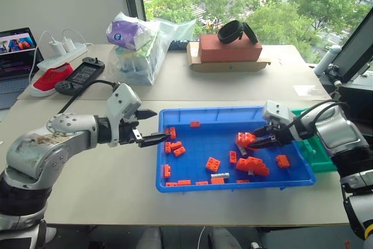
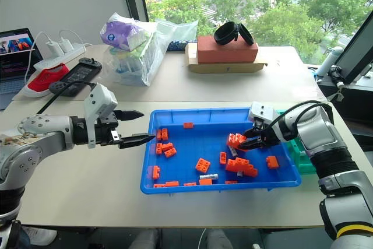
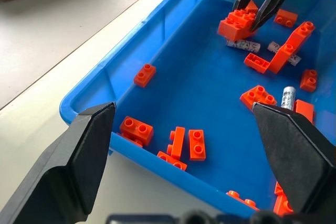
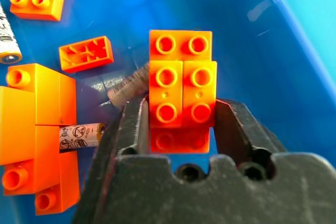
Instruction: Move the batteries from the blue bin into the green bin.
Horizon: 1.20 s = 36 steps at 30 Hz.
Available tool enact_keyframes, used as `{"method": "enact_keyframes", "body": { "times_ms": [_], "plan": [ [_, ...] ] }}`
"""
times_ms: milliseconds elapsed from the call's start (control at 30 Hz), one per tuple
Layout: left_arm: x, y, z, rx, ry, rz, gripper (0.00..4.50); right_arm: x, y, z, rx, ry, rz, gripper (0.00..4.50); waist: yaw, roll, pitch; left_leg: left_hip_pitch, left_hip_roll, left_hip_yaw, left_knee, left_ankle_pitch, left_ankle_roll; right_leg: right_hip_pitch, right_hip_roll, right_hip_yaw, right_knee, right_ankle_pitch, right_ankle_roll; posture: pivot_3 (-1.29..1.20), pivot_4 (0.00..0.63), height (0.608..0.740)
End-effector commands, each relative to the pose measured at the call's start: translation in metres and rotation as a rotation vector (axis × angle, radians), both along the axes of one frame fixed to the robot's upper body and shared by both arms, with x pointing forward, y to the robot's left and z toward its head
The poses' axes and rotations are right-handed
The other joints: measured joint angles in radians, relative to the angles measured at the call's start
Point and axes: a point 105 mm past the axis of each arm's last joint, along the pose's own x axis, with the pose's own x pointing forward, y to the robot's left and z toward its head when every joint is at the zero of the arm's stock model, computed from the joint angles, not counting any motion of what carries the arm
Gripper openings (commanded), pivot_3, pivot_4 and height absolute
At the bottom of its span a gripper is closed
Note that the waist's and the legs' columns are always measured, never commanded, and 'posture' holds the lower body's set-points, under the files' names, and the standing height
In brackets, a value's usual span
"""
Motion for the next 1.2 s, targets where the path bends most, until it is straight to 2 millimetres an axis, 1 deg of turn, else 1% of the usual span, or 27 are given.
{"method": "enact_keyframes", "body": {
  "times_ms": [33, 100, 167, 233, 400, 533, 600, 633, 667, 733, 800, 833, 867, 933, 1000, 1033, 1133, 1200],
  "plan": [
    [-0.003, 0.000, 0.012, 0.003, -0.061, -0.005, 4.50, 0.006, 0.001, 0.044, 0.069, -0.114, 0.003, 1.46, -0.001, 0.000, 0.000, 0.000, 0.000, 0.000, 0.000, 0.000, 0.000, 0.000, 0.000, 0.000, 0.000, 0.000, 0.000, 0.00, 0.150, 0.740],
    [-0.003, 0.000, 0.012, 0.001, -0.063, -0.003, 4.50, 0.011, 0.001, 0.060, 0.094, -0.166, -0.009, 1.46, -0.003, 0.000, 0.000, 0.000, 0.000, 0.000, 0.000, 0.000, 0.000, 0.000, 0.000, 0.000, 0.000, 0.000, 0.000, 0.00, 0.150, 0.740],
    [-0.002, 0.000, 0.012, 0.000, -0.064, -0.002, 4.50, 0.017, 0.005, 0.068, 0.103, -0.205, -0.014, 1.46, -0.002, 0.000, 0.000, 0.000, 0.000, 0.000, 0.000, 0.000, 0.000, 0.000, 0.000, 0.000, 0.000, 0.000, 0.000, 0.00, 0.150, 0.740],
    [-0.002, -0.001, 0.012, -0.001, -0.064, -0.002, 4.50, 0.021, 0.008, 0.067, 0.085, -0.225, -0.015, 1.46, 0.000, 0.000, 0.000, 0.000, 0.000, 0.000, 0.000, 0.000, 0.000, 0.000, 0.000, 0.000, 0.000, 0.000, 0.000, 0.00, 0.150, 0.740],
    [-0.003, -0.001, 0.013, -0.003, -0.067, 0.000, 4.50, 0.039, 0.013, 0.051, 0.006, -0.276, -0.046, 1.46, -0.002, -0.001, 0.000, 0.000, 0.000, 0.000, 0.000, 0.000, 0.000, 0.000, 0.000, 0.000, 0.000, 0.000, 0.000, 0.00, 0.150, 0.740],
    [-0.004, 0.000, 0.013, -0.001, -0.067, 0.005, 4.50, 0.045, 0.009, 0.046, -0.049, -0.286, -0.056, 1.46, -0.001, -0.001, 0.000, 0.000, 0.000, 0.000, 0.000, 0.000, 0.000, 0.000, 0.000, 0.000, 0.001, 0.000, 0.000, 0.00, 0.150, 0.740],
    [-0.005, 0.001, 0.013, -0.002, -0.066, 0.009, 4.50, 0.048, 0.002, 0.047, -0.075, -0.303, -0.074, 2.47, -0.001, -0.001, 0.000, 0.000, 0.000, 0.000, 0.000, 0.000, 0.000, 0.000, 0.000, 0.000, 0.001, 0.000, 0.000, 0.00, 0.150, 0.740],
    [-0.005, 0.001, 0.013, -0.002, -0.065, 0.012, 4.50, 0.050, -0.003, 0.047, -0.097, -0.309, -0.087, 2.62, -0.001, -0.001, 0.000, 0.000, 0.000, 0.000, 0.000, 0.000, 0.000, 0.000, 0.000, 0.000, 0.001, 0.000, 0.000, 0.00, 0.150, 0.740],
    [-0.005, 0.001, 0.013, -0.002, -0.065, 0.014, 4.50, 0.050, -0.008, 0.047, -0.114, -0.312, -0.096, 2.91, -0.001, -0.001, 0.000, 0.000, 0.000, 0.000, 0.000, 0.000, 0.000, 0.000, 0.000, 0.000, 0.001, 0.000, 0.000, 0.00, 0.150, 0.740],
    [-0.006, 0.001, 0.013, -0.003, -0.064, 0.014, 4.50, 0.052, -0.016, 0.051, -0.145, -0.327, -0.108, 3.67, -0.001, -0.001, 0.000, 0.000, 0.000, 0.000, 0.000, 0.000, 0.000, 0.000, 0.000, 0.000, 0.001, 0.000, 0.000, 0.00, 0.150, 0.740],
    [-0.006, 0.001, 0.013, -0.003, -0.063, 0.014, 4.50, 0.052, -0.017, 0.058, -0.147, -0.348, -0.107, 4.29, -0.001, -0.001, 0.000, 0.000, 0.000, 0.000, 0.000, 0.000, 0.000, 0.000, 0.000, 0.000, 0.001, 0.000, 0.000, 0.00, 0.150, 0.740],
    [-0.006, 0.001, 0.013, -0.002, -0.061, 0.014, 4.50, 0.049, -0.008, 0.071, -0.092, -0.358, -0.087, 4.46, -0.001, -0.001, 0.000, 0.000, 0.000, 0.000, 0.000, 0.000, 0.000, 0.000, 0.000, 0.000, 0.001, 0.000, 0.000, 0.00, 0.150, 0.740],
    [-0.006, 0.001, 0.013, -0.002, -0.060, 0.014, 4.50, 0.045, 0.003, 0.082, -0.025, -0.355, -0.060, 4.46, -0.003, -0.001, 0.000, 0.000, 0.000, 0.000, 0.000, 0.000, 0.000, 0.000, 0.000, 0.000, 0.001, 0.000, 0.000, 0.00, 0.150, 0.740],
    [-0.006, 0.001, 0.013, 0.000, -0.057, 0.015, 4.50, 0.035, 0.019, 0.093, 0.053, -0.333, 0.002, 4.46, -0.007, -0.001, 0.000, 0.000, 0.000, 0.000, 0.000, 0.000, 0.000, -0.001, 0.000, 0.000, 0.001, 0.000, 0.000, 0.00, 0.150, 0.740],
    [-0.006, 0.001, 0.012, 0.000, -0.055, 0.014, 4.50, 0.014, 0.038, 0.085, 0.076, -0.242, 0.113, 4.46, -0.008, -0.001, 0.000, 0.001, 0.000, 0.000, 0.000, 0.000, 0.000, -0.001, 0.000, 0.000, 0.004, 0.000, 0.000, 0.00, 0.150, 0.740],
    [-0.006, 0.001, 0.012, 0.000, -0.054, 0.013, 4.50, 0.006, 0.047, 0.076, 0.070, -0.205, 0.148, 4.46, -0.007, -0.001, 0.000, 0.001, 0.000, 0.000, 0.000, 0.000, 0.000, -0.001, 0.000, 0.000, 0.004, 0.000, 0.000, 0.00, 0.150, 0.740],
    [-0.005, 0.000, 0.012, 0.001, -0.057, 0.011, 4.50, -0.009, 0.066, 0.057, 0.064, -0.151, 0.197, 4.46, 0.000, -0.002, 0.000, 0.001, 0.000, -0.001, 0.001, 0.000, 0.000, 0.000, 0.000, -0.002, 0.005, 0.000, 0.000, 0.00, 0.150, 0.740],
    [-0.006, -0.001, 0.013, 0.002, -0.058, 0.010, 4.50, -0.011, 0.074, 0.053, 0.081, -0.170, 0.195, 4.46, 0.001, -0.002, 0.000, 0.001, 0.000, -0.001, 0.002, 0.000, 0.000, 0.000, 0.000, -0.002, 0.005, 0.000, 0.000, 0.00, 0.150, 0.740]
  ]
}}
